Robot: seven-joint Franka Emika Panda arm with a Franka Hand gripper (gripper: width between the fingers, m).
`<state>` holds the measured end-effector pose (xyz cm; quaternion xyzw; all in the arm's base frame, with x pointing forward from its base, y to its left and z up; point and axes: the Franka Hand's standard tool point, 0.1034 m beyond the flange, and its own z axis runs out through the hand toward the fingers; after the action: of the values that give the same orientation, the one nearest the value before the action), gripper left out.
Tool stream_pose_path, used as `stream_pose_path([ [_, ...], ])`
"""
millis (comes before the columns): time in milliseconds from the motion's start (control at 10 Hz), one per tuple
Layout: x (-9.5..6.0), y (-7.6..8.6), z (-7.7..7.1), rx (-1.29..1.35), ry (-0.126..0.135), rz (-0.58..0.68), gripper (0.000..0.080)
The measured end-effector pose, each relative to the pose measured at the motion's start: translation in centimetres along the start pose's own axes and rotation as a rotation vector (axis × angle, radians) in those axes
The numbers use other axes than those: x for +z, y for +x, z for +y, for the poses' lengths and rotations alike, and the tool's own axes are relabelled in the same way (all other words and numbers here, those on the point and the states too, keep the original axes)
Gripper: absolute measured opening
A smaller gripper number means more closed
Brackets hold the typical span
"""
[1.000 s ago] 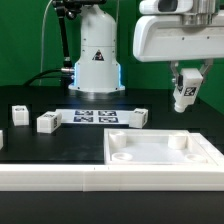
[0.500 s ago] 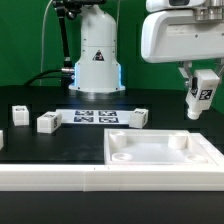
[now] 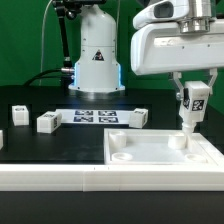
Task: Assemble one leg
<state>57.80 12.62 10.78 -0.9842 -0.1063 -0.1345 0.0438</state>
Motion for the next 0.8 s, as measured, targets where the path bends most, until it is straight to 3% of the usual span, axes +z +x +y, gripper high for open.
stream_pose_path([
  [200, 0.2, 2.1, 0.4, -0.016, 0.002, 0.017, 0.0290],
  [600, 0.4, 1.7, 0.3, -0.017, 0.003, 0.010, 0.0290],
  [800, 0.9, 3.0, 0.9, -0.019, 0.002, 0.009, 0.0290],
])
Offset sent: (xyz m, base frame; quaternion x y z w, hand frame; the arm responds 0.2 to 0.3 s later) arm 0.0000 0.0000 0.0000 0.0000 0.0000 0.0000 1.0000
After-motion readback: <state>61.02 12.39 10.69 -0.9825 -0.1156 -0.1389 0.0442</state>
